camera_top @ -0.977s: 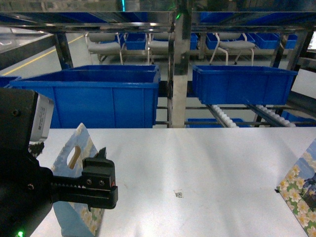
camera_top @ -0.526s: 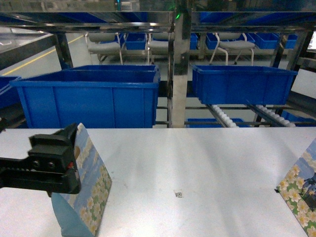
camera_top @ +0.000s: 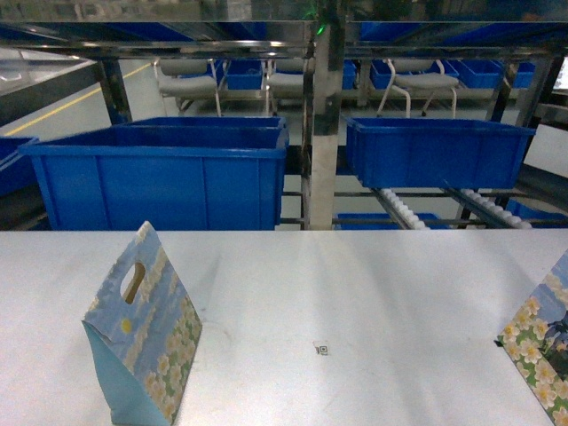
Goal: Move flower gift bag to table near conveyor
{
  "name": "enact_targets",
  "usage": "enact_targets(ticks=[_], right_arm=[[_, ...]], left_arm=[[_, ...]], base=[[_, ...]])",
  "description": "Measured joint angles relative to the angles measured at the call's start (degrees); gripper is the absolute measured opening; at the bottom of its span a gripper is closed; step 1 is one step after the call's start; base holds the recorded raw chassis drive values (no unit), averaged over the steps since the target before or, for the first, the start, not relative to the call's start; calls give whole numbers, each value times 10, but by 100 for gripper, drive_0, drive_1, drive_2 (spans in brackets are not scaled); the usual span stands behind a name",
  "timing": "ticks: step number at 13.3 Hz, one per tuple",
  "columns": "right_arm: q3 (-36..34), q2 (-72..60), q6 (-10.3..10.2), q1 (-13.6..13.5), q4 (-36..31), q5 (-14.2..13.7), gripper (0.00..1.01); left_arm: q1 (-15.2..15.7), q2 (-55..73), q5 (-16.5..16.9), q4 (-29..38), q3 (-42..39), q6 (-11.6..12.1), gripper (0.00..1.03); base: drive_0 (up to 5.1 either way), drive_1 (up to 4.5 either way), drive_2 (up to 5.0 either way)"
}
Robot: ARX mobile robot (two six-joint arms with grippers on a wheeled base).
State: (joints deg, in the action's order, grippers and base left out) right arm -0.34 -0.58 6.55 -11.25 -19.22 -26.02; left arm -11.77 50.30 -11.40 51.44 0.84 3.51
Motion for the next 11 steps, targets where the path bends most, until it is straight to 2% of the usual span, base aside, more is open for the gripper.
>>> enact_targets(ticks=[3,6,7,8,9,11], right_arm=[[0,0,0,0,0,0,98],[0,0,0,0,1,1,98],[10,3,-23,68,125,126,86],[11,0,-41,117,189,199,74],[11,3,-49,115,193,254,61],[11,3,-55,113,194,261,33]], left_arm=[[78,-226,46,-202,0,7,98],[82,-248,50,-213,0,6,98],[112,-273,98,-294,7,-9,86],[119,-291,106,-317,6,-22,74],[118,-297,113,-309,0,-25,61],[117,-332,114,-339,0,-31,34]], base=[[0,0,0],[0,0,0],[0,0,0],[0,0,0],[0,0,0],[0,0,0]])
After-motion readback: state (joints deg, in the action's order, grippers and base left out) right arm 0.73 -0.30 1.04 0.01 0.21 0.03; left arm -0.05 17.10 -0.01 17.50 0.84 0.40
